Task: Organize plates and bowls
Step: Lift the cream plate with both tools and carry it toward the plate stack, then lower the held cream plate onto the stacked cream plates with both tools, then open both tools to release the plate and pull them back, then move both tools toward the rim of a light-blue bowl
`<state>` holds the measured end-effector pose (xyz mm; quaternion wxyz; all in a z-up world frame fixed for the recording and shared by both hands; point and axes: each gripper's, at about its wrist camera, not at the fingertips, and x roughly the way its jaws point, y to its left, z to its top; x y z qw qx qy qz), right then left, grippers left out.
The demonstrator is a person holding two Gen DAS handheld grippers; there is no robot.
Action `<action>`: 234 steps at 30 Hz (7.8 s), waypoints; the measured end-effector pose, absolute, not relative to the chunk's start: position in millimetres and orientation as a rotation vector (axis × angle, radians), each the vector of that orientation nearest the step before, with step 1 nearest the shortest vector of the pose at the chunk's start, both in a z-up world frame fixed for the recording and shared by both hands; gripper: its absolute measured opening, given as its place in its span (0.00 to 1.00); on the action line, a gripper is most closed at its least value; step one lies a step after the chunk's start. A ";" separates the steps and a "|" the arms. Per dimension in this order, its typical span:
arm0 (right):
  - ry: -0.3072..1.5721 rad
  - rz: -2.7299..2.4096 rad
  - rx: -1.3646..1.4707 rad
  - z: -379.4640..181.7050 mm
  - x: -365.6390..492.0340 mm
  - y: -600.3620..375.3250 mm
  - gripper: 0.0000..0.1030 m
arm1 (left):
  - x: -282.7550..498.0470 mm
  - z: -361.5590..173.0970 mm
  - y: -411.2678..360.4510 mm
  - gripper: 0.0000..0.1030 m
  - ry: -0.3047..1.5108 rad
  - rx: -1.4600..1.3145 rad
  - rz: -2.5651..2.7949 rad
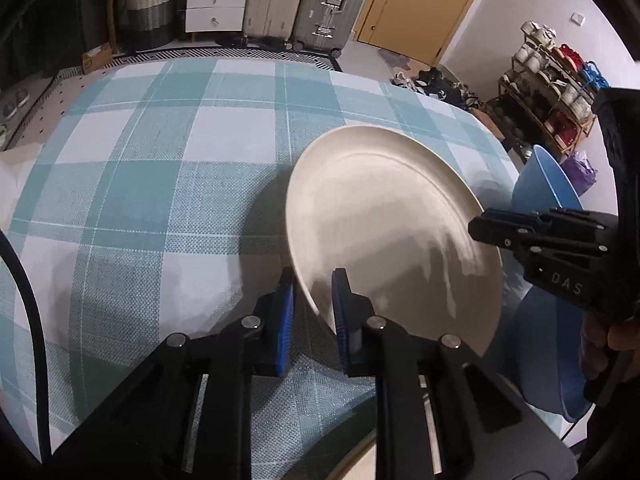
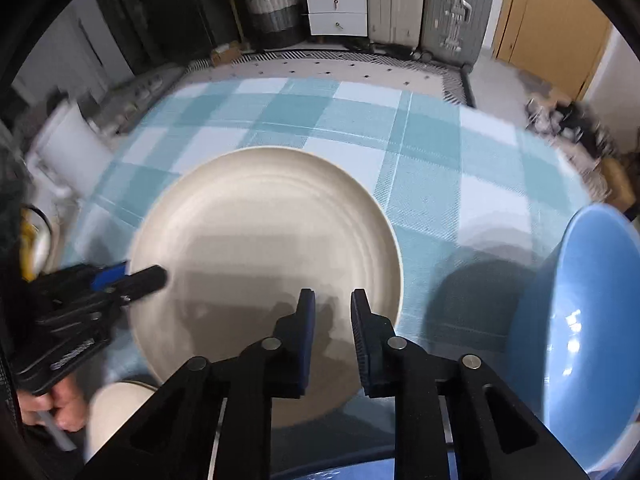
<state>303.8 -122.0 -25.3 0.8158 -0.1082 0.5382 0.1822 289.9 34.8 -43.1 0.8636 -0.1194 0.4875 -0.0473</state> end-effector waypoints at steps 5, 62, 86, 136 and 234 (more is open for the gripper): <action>1.157 0.363 -0.215 -24.6 304.0 -125.3 0.22 | 286.5 -45.4 40.8 0.15 1.029 -0.252 -0.070; 0.947 0.413 -0.156 76.7 204.7 -140.5 0.26 | 161.5 68.5 43.7 0.13 0.833 -0.245 -0.057; 0.838 0.449 -0.089 108.7 114.2 -165.5 0.26 | 83.2 97.8 22.1 0.13 0.787 -0.205 -0.077; 0.883 0.497 -0.046 28.0 23.5 -165.6 0.26 | 23.1 20.8 26.3 0.13 0.867 -0.146 -0.083; 0.659 0.180 0.047 126.6 4.5 -315.1 0.99 | 96.9 108.8 -87.6 0.99 0.746 -0.087 -0.321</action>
